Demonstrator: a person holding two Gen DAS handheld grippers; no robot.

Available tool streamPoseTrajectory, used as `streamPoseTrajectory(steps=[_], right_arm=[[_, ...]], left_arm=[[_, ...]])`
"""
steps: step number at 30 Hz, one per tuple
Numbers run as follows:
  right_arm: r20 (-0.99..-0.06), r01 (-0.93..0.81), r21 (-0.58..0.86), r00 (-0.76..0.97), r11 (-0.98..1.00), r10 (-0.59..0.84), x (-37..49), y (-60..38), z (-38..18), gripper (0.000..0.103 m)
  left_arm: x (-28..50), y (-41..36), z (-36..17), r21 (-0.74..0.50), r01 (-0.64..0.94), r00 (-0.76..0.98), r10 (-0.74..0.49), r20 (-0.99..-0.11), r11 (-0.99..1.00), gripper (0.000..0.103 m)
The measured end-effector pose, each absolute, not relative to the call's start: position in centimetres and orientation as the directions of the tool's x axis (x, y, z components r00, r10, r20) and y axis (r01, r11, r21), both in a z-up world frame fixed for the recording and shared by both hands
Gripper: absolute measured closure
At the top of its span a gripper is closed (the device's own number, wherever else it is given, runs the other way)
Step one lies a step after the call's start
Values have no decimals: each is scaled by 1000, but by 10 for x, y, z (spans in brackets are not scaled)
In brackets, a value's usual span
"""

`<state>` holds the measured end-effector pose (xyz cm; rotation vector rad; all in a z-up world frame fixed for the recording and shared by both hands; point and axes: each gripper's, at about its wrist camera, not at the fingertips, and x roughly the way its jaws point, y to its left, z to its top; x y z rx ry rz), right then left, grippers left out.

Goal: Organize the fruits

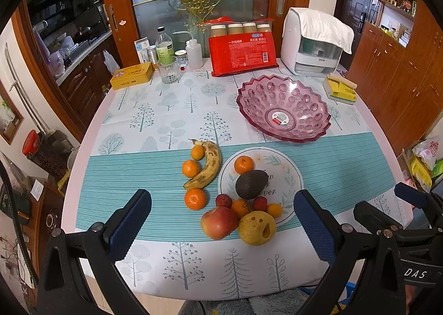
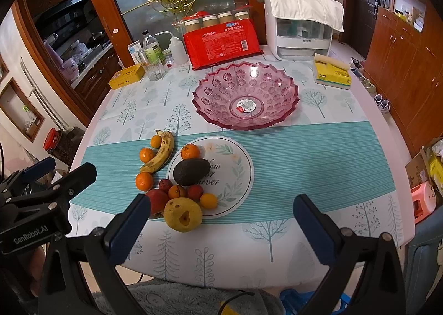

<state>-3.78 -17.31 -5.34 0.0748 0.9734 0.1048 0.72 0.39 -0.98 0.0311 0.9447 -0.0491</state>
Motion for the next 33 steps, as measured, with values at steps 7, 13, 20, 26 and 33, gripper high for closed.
streamPoseTrajectory(steps=[7, 13, 20, 26, 33], right_arm=[[-821, -54, 112, 557, 992, 122, -38, -173, -54, 0], [-827, -42, 112, 550, 993, 117, -35, -164, -54, 0], [-833, -38, 112, 541, 993, 115, -30, -145, -60, 0], [-844, -29, 108, 526, 994, 107, -28, -132, -68, 1], [-872, 24, 123, 479, 992, 97, -26, -130, -88, 1]], left_arm=[[7, 5, -11, 4, 56, 584, -29, -811, 998, 1], [9, 17, -17, -4, 58, 578, -37, -815, 998, 1], [20, 34, -21, -29, 82, 559, -70, -826, 996, 1], [31, 39, -32, -42, 121, 530, -100, -842, 992, 1], [41, 43, -54, -57, 168, 485, -133, -864, 984, 1]])
